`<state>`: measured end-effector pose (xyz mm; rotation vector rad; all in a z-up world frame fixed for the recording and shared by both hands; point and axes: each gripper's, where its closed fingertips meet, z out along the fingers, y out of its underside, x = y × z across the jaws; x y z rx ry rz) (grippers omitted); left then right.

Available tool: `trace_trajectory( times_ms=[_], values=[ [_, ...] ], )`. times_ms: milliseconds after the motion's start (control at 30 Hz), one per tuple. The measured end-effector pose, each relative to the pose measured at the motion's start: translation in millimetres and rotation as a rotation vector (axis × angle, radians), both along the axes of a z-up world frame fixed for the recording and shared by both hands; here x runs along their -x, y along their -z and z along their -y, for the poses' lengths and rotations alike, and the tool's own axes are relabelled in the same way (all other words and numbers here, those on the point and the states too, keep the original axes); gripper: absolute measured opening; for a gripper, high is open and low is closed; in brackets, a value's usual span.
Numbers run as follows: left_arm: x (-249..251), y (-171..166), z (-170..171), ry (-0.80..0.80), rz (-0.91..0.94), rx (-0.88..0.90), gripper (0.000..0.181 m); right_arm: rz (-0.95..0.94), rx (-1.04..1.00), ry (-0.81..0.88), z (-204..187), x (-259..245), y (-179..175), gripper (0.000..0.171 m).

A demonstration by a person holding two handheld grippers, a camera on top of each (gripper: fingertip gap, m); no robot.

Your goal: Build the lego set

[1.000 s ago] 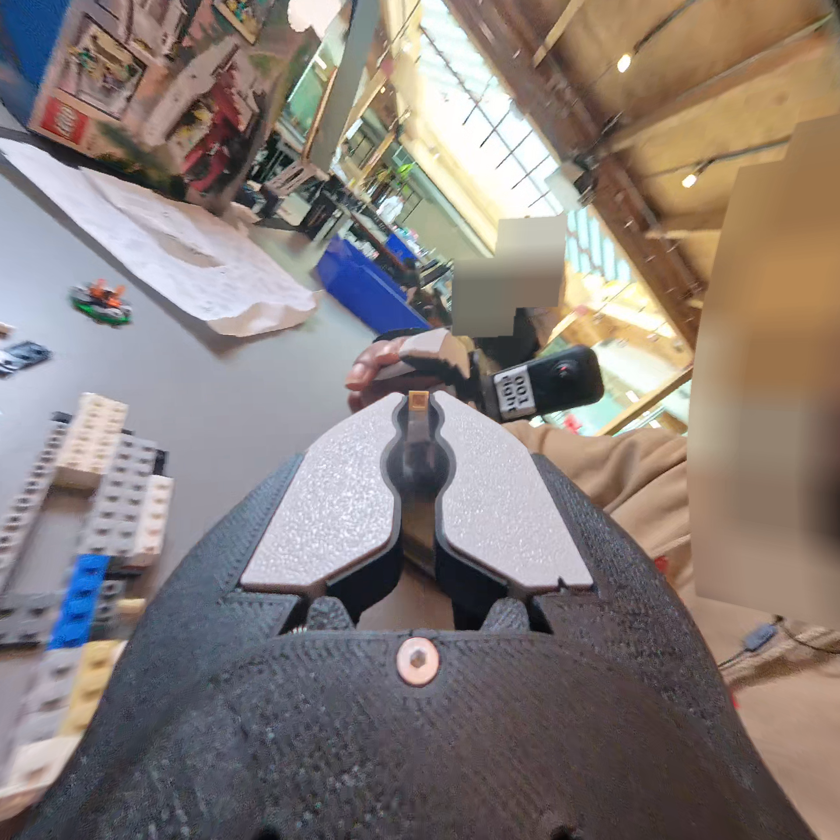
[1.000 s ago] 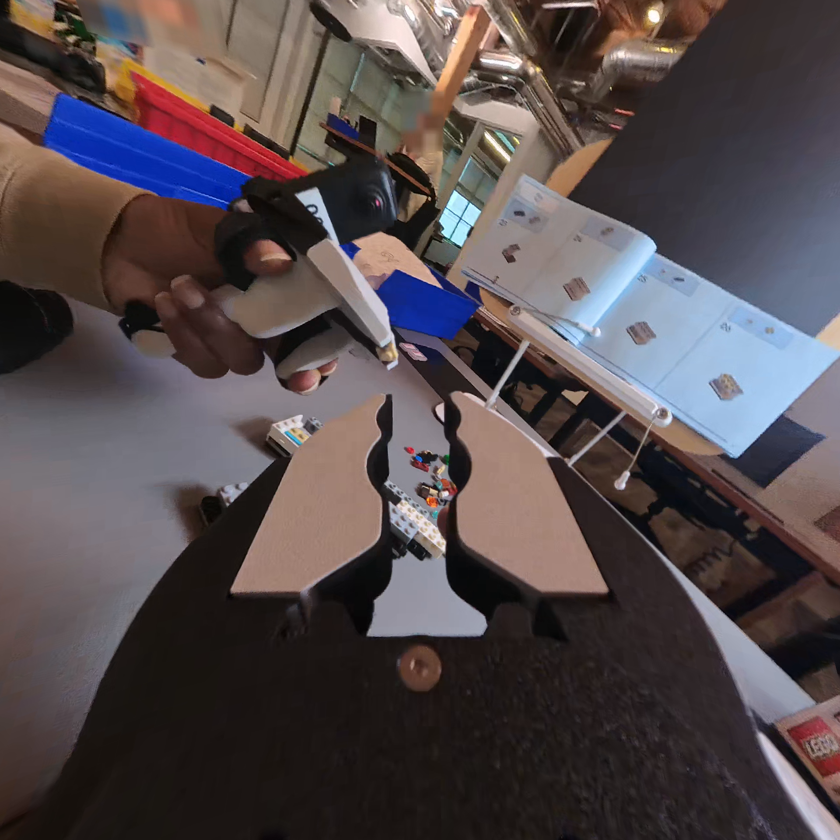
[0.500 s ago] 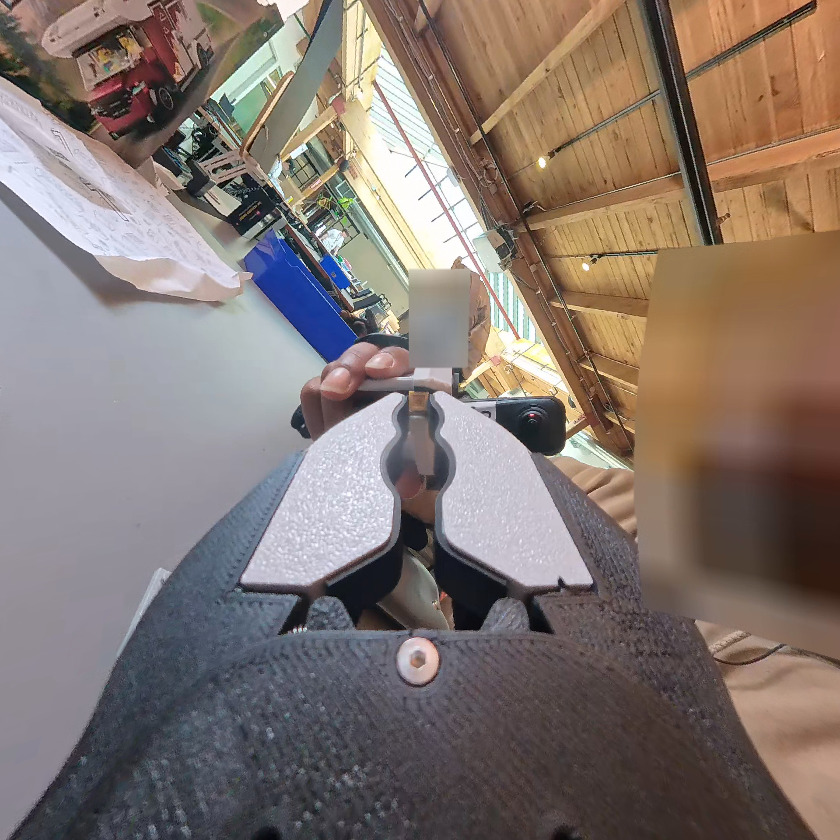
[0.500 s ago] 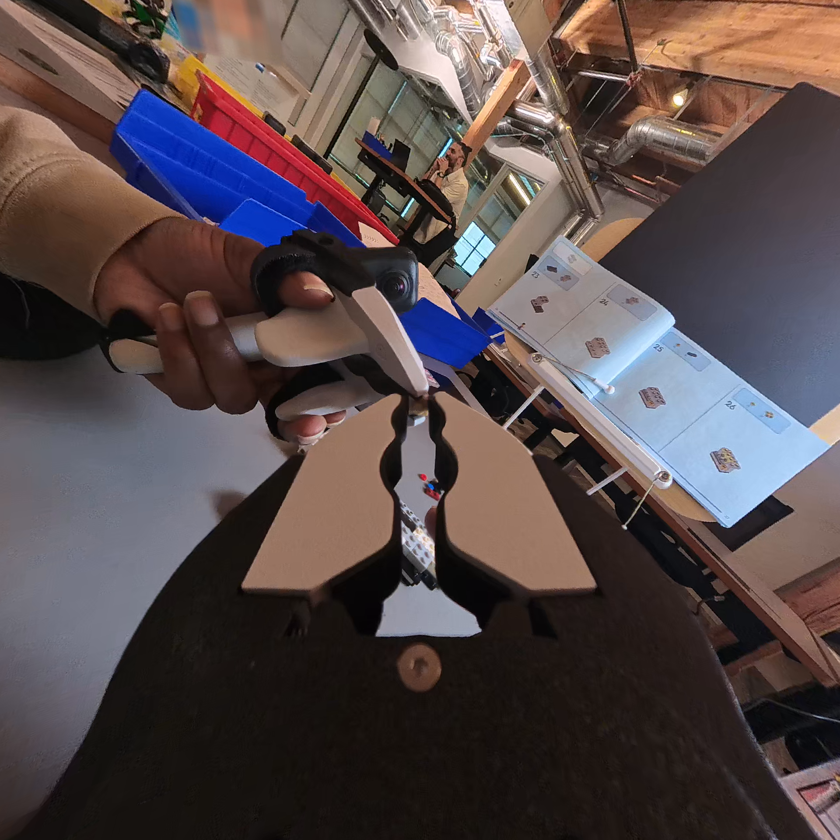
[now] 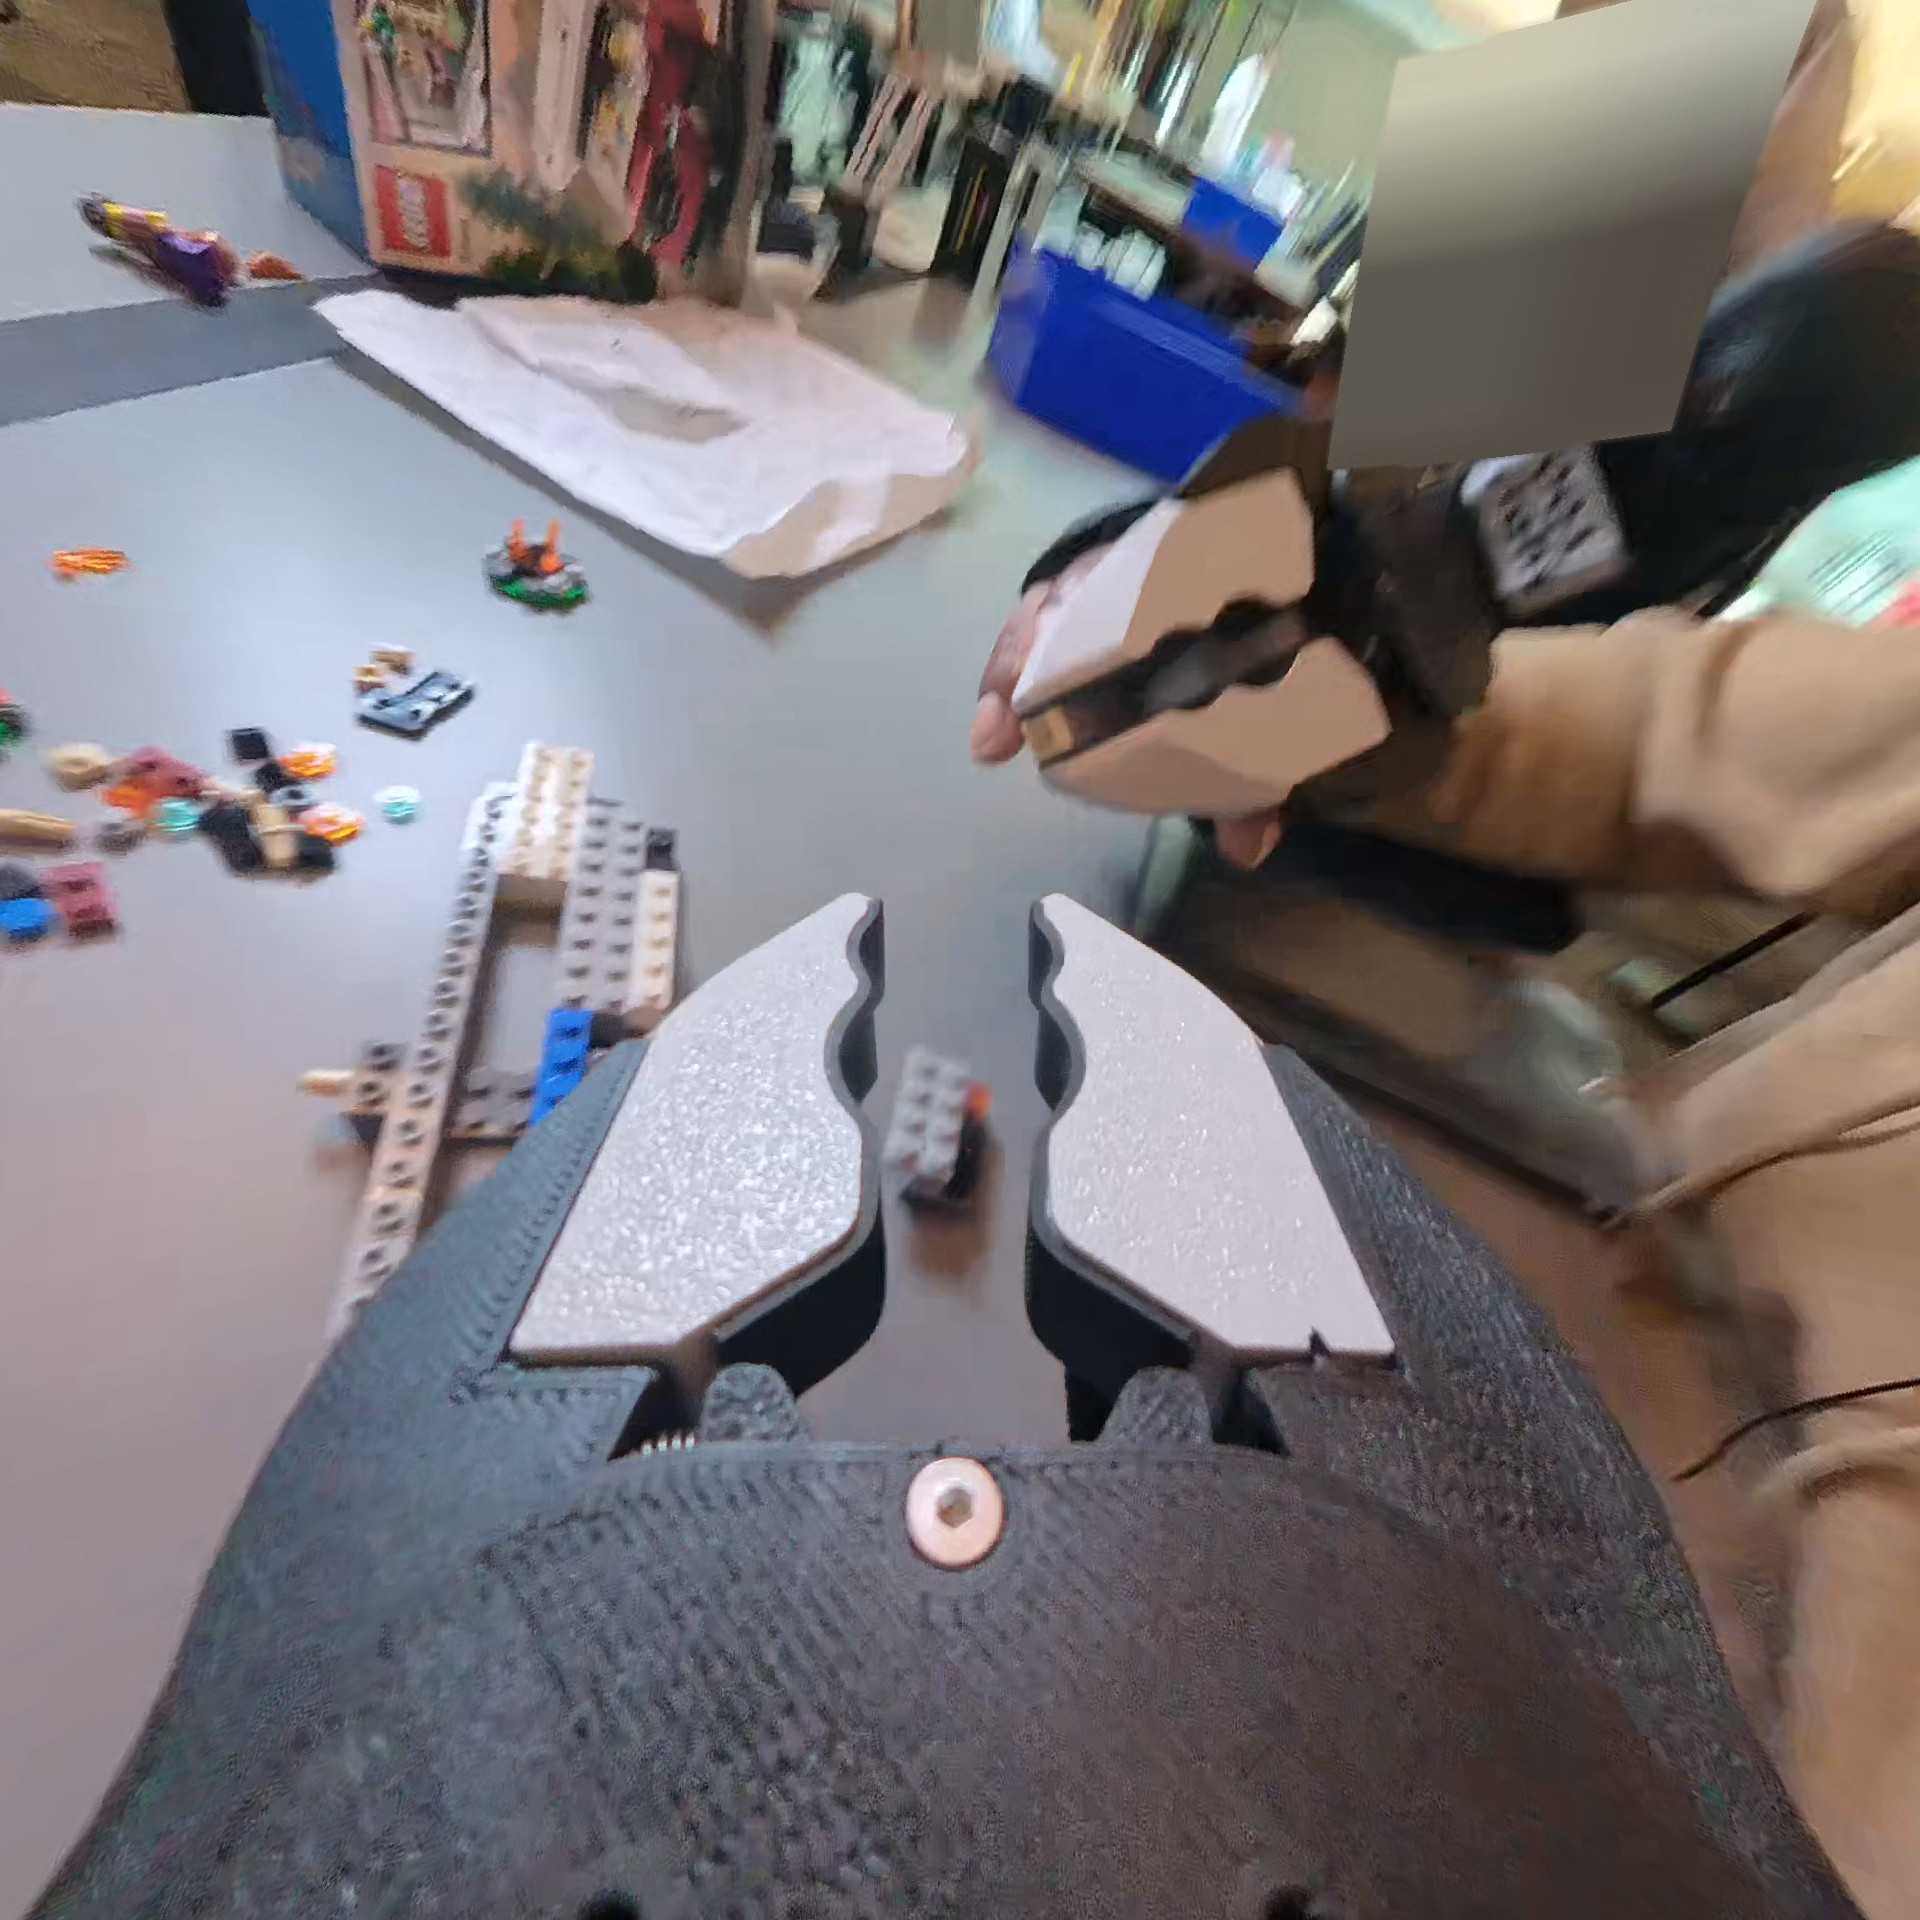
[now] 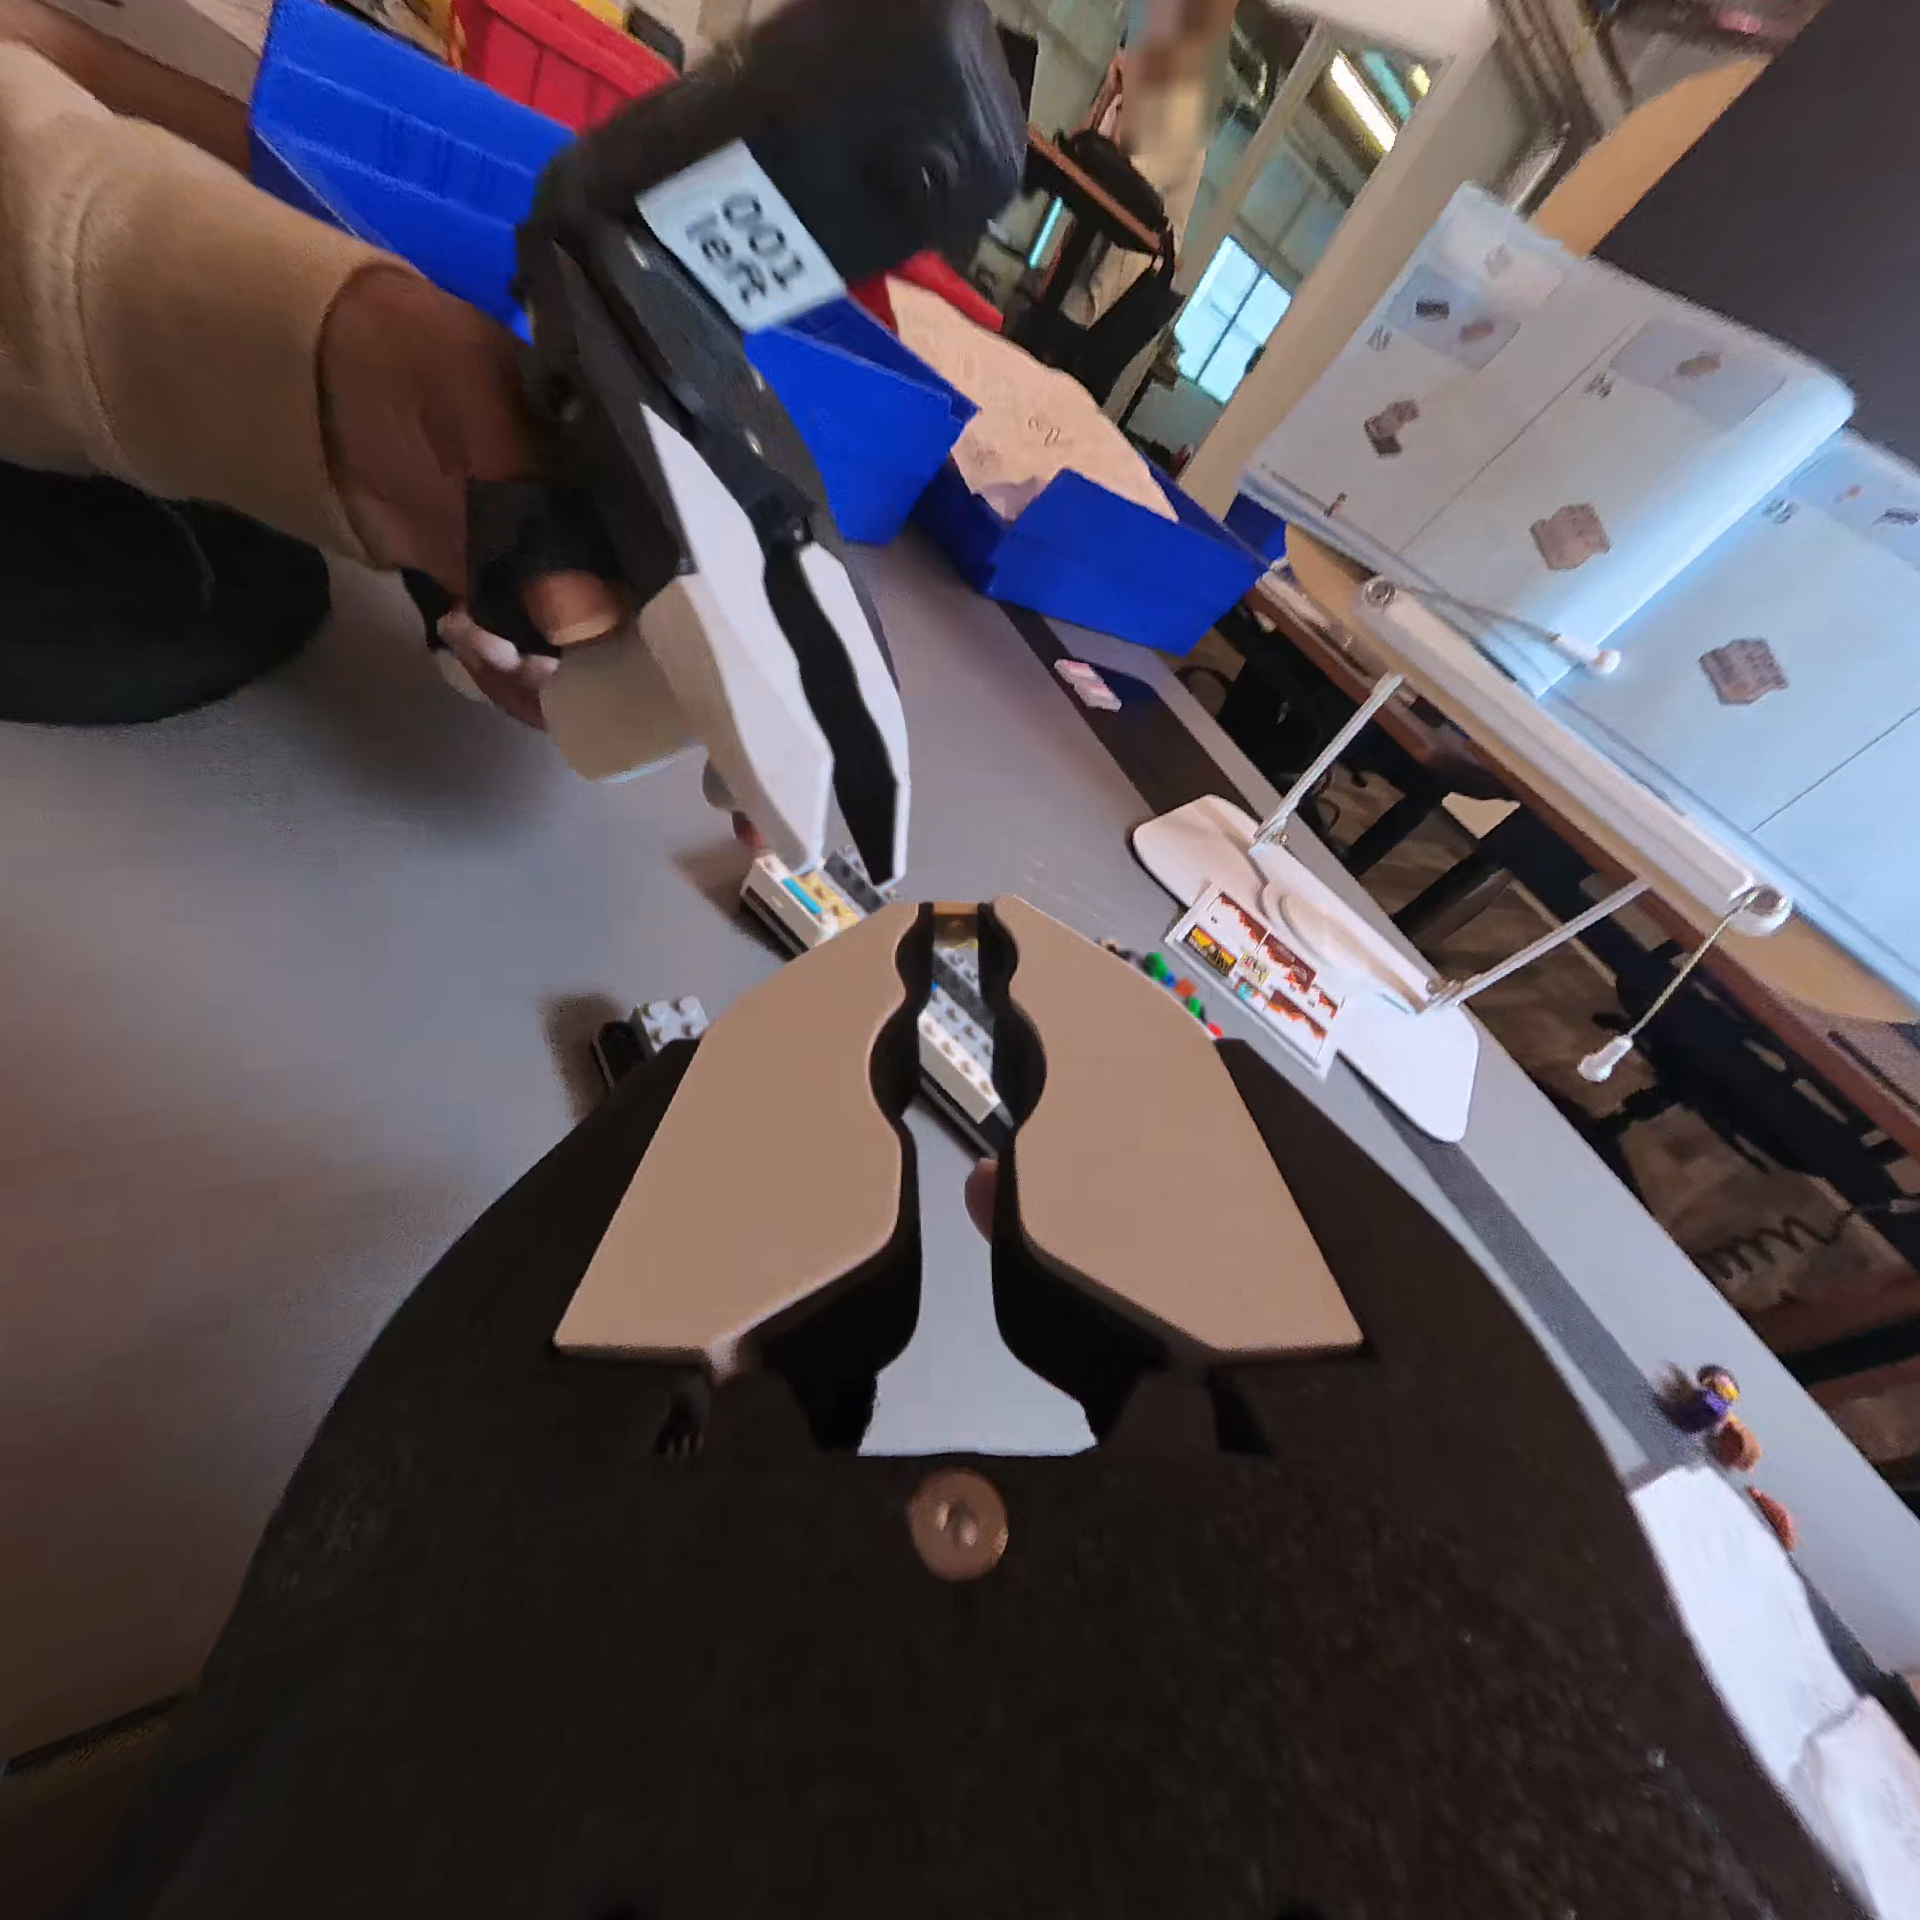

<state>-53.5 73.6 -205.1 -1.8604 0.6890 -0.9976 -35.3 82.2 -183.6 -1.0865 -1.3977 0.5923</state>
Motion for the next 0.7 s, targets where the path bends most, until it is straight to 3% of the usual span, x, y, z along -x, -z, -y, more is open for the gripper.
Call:
trace_trajectory(
  times_ms=[100, 200, 700],
  values=[
    [12.7, 34.2, 2.3, -0.002, -0.306, -0.062, 0.033, 0.070, 0.052, 0.023, -8.1, 0.0, 16.1, 0.008],
    [17.2, 58.7, 7.0, 0.027, -0.493, -0.085, 0.034, 0.106, 0.085, 0.025, -10.0, 0.4, 25.4, 0.008],
    [15.6, 58.8, 34.5, 0.148, -0.481, -0.008, 0.033, 0.244, 0.163, -0.090, 11.0, 6.3, 51.3, 0.008]
  ],
)
